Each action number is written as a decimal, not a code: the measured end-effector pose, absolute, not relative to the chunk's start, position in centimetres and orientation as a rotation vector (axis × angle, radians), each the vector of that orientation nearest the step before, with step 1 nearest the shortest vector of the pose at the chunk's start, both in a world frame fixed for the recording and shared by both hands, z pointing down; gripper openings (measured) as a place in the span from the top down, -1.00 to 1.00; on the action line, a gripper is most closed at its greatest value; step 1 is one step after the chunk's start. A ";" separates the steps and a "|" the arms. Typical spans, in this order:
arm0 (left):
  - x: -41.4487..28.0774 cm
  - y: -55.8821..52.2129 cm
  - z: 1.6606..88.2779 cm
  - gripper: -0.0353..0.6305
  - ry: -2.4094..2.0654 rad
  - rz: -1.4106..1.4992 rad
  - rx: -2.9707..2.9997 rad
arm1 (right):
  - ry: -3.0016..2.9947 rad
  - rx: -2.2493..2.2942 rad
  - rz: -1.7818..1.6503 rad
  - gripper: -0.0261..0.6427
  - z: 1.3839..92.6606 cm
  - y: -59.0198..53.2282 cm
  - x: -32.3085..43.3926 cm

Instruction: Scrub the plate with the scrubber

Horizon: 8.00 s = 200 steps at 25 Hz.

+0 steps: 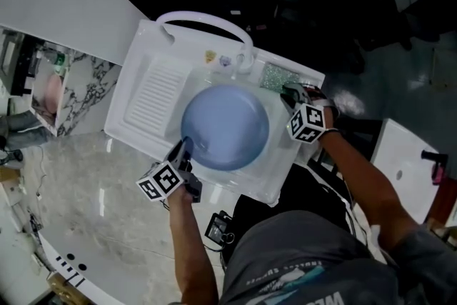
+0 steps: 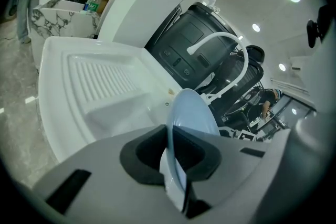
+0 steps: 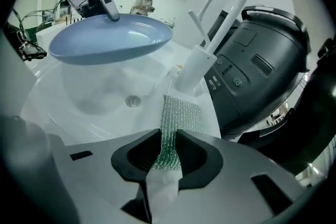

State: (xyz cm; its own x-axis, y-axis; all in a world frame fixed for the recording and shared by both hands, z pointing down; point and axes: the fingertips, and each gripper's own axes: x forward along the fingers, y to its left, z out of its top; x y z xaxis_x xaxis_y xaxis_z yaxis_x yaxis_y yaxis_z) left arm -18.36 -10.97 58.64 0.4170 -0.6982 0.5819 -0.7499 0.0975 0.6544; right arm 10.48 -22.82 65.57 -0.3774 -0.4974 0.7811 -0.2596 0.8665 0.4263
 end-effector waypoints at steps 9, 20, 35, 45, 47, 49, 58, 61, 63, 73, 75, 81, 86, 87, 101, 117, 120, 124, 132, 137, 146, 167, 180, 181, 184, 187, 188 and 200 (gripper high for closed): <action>-18.5 -9.2 60.4 0.81 -1.306 0.067 1.569 | -2.128 0.744 -0.186 0.73 57.9 -20.8 10.9; -17.4 -9.1 60.5 0.81 -1.270 0.029 1.586 | -2.103 -0.022 -0.673 0.73 59.1 -3.4 -1.8; -16.8 -8.7 61.1 0.81 -1.248 0.049 1.600 | -1.981 0.038 -0.704 0.72 59.8 -9.5 -1.8; -16.2 -9.9 60.8 0.81 -1.229 0.057 1.625 | -2.037 -0.128 -0.660 0.72 59.9 -0.9 -1.1; -15.4 -9.9 60.8 0.81 -1.210 0.076 1.639 | -2.049 -0.115 -0.674 0.72 59.7 -1.6 -2.3; -14.7 -9.9 60.6 0.80 -1.195 0.082 1.649 | -2.062 -0.098 -0.676 0.72 59.4 -3.0 -3.4; -15.4 -10.0 60.4 0.79 -1.217 0.052 1.636 | -1.959 0.053 -0.643 0.72 59.6 -10.7 -0.5; -16.1 -10.3 60.3 0.78 -1.229 0.041 1.631 | -1.942 0.003 -0.608 0.72 59.8 -8.3 1.4; -16.2 -10.5 60.5 0.78 -1.231 0.053 1.638 | -1.955 -0.044 -0.587 0.72 60.1 -5.8 1.7; -15.2 -10.8 61.4 0.78 -1.198 0.090 1.645 | -2.049 -0.032 -0.552 0.72 61.0 -5.3 -3.3; -15.5 -10.9 61.5 0.78 -1.202 0.085 1.640 | -2.045 0.027 -0.536 0.72 60.8 -7.8 -3.6; -17.4 -12.0 60.5 0.79 -1.227 -0.001 1.625 | -2.119 0.264 -0.574 0.72 54.8 -14.0 -3.1; -20.6 -13.3 59.5 0.79 -1.278 -0.071 1.595 | -2.153 0.487 -0.586 0.72 49.9 -16.5 1.0; -21.5 -13.6 59.4 0.79 -1.293 -0.076 1.589 | -2.137 0.517 -0.572 0.72 49.9 -16.9 2.2; -31.7 -17.1 59.5 0.78 -1.446 -0.169 1.473 | -1.916 0.555 -0.351 0.72 62.1 -21.0 9.7; -37.7 -17.8 62.9 0.77 -1.520 -0.212 1.309 | -1.831 0.510 -0.351 0.53 66.3 -23.8 8.5; -38.9 -17.6 63.6 0.77 -1.544 -0.203 1.278 | -1.835 0.510 -0.347 0.50 66.3 -23.7 8.5; -40.2 -17.5 64.2 0.76 -1.573 -0.186 1.247 | -1.847 0.519 -0.351 0.49 65.7 -23.3 8.4; -41.5 -17.9 66.2 0.74 -1.609 -0.190 1.135 | -1.890 0.571 -0.374 0.49 62.9 -23.1 8.8; -41.3 -18.2 67.1 0.77 -1.642 -0.112 1.110 | -1.918 0.621 -0.390 0.49 60.6 -23.3 8.7; -41.0 -19.8 68.2 0.80 -1.715 0.085 1.080 | -1.960 0.654 -0.385 0.49 58.5 -22.6 8.2; -42.1 -17.5 45.0 0.83 -2.054 -0.113 1.559 | -2.244 0.778 -0.245 0.77 47.5 -19.8 4.9; -32.9 -7.7 25.8 0.87 -2.021 0.022 2.234 | -2.601 0.572 -0.205 0.82 35.0 -10.3 -4.6; -31.7 -7.0 25.1 0.87 -1.990 0.060 2.284 | -2.622 0.555 -0.214 0.82 34.0 -9.8 -5.2; -28.4 -4.4 23.7 0.87 -1.903 0.189 2.416 | -2.674 0.502 -0.252 0.82 31.1 -7.6 -6.8; -25.4 -1.3 22.3 0.87 -1.808 0.258 2.520 | -2.716 0.457 -0.270 0.82 28.5 -5.0 -7.9; -24.4 -0.5 21.7 0.87 -1.780 0.262 2.554 | -2.729 0.441 -0.275 0.83 27.6 -4.2 -8.3; -17.2 5.9 18.7 0.87 -1.619 0.404 2.789 | -2.778 0.303 -0.366 0.83 21.1 3.5 -10.0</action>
State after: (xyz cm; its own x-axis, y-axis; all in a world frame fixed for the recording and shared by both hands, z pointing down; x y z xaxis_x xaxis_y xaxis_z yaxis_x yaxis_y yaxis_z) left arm -17.21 5.86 18.69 0.4742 -0.8660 0.1587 -0.8391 -0.4991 -0.2165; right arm -9.98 3.45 21.13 -0.9257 -0.2480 0.2857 -0.1655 0.9446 0.2835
